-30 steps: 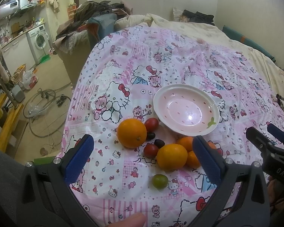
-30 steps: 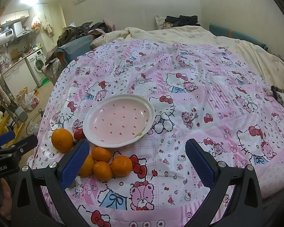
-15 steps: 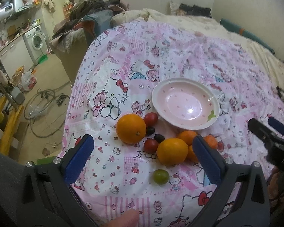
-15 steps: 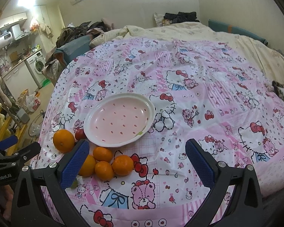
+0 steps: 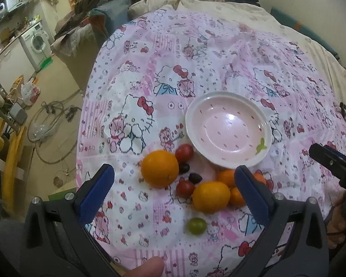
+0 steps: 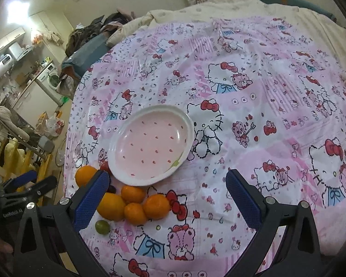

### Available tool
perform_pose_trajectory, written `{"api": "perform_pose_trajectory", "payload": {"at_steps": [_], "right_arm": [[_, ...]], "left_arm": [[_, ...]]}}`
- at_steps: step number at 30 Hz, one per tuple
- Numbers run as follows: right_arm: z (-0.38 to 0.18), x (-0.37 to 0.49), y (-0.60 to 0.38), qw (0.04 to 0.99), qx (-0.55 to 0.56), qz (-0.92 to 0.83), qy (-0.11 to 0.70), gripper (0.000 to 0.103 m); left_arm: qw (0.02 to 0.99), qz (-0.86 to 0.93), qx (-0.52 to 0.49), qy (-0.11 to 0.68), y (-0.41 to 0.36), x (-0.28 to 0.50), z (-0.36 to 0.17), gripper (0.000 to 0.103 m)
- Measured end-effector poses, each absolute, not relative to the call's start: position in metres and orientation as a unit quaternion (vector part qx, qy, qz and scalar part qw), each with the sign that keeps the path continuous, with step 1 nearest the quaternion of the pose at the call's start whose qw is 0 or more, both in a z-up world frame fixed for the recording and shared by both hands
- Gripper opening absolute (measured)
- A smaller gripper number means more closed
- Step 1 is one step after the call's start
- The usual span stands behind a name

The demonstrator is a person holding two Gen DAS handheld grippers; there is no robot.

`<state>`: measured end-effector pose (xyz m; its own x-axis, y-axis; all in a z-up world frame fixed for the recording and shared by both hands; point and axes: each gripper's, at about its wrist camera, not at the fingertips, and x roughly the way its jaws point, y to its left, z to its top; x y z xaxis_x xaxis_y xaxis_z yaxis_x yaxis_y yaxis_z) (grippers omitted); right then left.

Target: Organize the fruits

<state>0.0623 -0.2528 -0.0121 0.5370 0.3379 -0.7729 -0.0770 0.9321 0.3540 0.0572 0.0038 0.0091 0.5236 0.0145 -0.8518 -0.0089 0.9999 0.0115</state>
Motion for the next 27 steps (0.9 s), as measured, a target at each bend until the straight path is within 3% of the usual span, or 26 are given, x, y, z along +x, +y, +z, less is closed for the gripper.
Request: {"api": "perform_pose_trajectory", "payload": {"at_steps": [15, 21, 24, 27], "right_arm": [[-0.053, 0.116, -0.26, 0.798, 0.194, 0.16, 0.547, 0.102], [-0.095, 0.118, -0.258, 0.72, 0.28, 0.188, 0.607, 0.083], [-0.111, 0.113, -0.245, 0.689, 0.286, 0.199, 0.636, 0.067], [-0.122, 0.107, -0.231, 0.679, 0.254, 0.196, 0.66, 0.065]], "left_arm": [[0.831, 0.014, -0.031, 0.556, 0.025, 0.11, -0.02, 0.103], [0.81, 0.036, -0.089, 0.578, 0.041, 0.116, -0.035, 0.103], [0.814, 0.037, -0.085, 0.573, 0.041, 0.119, -0.031, 0.103], [0.815, 0.036, -0.083, 0.573, 0.041, 0.12, -0.03, 0.103]]}}
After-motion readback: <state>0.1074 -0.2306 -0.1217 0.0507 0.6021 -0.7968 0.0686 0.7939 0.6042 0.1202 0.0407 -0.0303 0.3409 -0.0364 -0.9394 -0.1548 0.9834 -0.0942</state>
